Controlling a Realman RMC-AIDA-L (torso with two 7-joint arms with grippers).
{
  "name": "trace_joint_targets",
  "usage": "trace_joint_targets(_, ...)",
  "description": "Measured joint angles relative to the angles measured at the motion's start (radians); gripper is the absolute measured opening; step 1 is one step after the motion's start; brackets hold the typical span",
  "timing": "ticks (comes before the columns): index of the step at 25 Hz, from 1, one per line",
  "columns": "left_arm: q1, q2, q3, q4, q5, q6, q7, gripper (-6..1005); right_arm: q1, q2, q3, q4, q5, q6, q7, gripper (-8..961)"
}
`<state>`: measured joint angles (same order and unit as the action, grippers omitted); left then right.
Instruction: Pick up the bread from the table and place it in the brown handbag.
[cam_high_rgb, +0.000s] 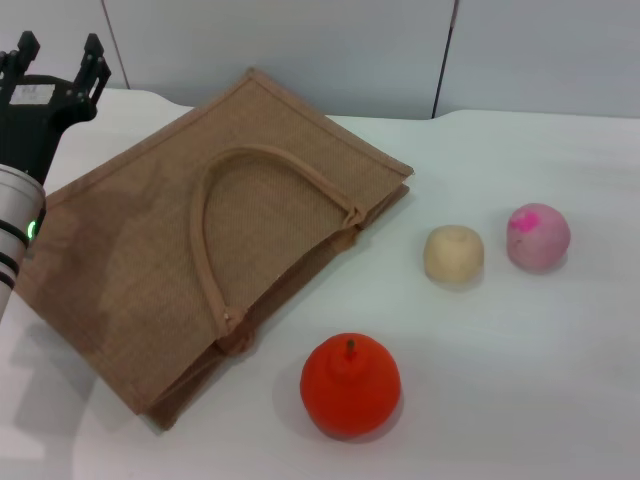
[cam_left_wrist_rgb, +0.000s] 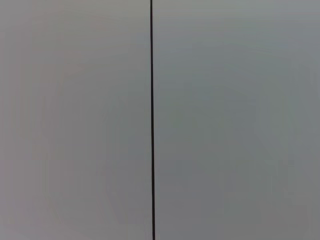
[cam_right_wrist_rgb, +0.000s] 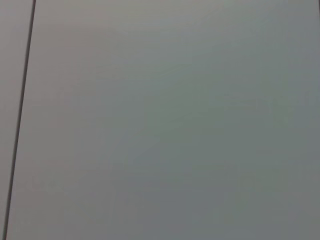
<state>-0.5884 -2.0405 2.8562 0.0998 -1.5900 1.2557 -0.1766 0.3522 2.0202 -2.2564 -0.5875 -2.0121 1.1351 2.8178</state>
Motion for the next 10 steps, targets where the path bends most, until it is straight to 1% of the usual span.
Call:
trace_joint_targets(5,0.002,0.0,0.002,0.0,0.0,0.005,0.017,760,0.0,0.0,-0.001,0.0,0.0,0.0,0.0,894)
trace_joint_targets(10,0.004,-0.004,0.0,0.023,-0.004,0.023,0.113,764,-0.001,0.0,-0.001,0.0,0.001,0.0,0.0,894)
